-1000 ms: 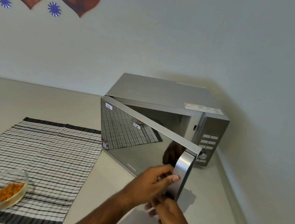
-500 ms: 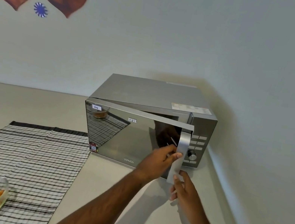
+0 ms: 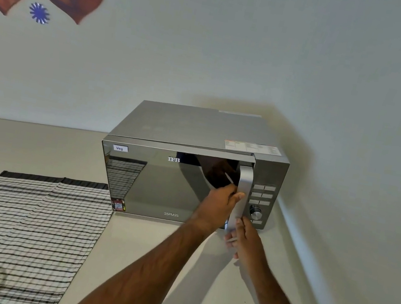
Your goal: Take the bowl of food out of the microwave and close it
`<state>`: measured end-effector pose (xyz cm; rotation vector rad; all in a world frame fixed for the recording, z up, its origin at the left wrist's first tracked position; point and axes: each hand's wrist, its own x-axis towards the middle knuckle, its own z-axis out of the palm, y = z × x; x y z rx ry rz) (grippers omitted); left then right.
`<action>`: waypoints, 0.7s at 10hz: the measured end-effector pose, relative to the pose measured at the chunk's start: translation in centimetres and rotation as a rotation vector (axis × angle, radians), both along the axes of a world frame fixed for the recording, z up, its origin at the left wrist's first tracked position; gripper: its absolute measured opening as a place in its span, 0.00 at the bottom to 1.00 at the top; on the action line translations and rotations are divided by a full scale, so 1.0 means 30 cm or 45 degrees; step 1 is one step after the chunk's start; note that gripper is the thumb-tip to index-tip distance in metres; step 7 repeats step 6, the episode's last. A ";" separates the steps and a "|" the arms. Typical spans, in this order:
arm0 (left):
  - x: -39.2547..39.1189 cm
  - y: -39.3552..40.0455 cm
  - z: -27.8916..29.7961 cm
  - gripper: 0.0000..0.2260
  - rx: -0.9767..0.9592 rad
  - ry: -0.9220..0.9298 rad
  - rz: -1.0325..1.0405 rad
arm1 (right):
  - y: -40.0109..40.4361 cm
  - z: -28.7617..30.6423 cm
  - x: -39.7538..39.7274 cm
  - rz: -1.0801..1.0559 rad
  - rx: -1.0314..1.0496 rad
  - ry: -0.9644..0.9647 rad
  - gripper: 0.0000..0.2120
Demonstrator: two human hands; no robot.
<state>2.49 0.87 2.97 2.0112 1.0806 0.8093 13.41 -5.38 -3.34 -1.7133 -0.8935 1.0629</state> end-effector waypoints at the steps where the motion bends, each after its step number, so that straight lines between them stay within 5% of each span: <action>1: 0.014 0.019 -0.016 0.15 0.006 -0.015 0.016 | 0.023 -0.018 0.008 0.000 0.054 -0.055 0.23; 7: 0.023 0.039 -0.042 0.14 0.085 0.002 0.060 | 0.046 -0.048 0.008 -0.070 0.112 -0.113 0.15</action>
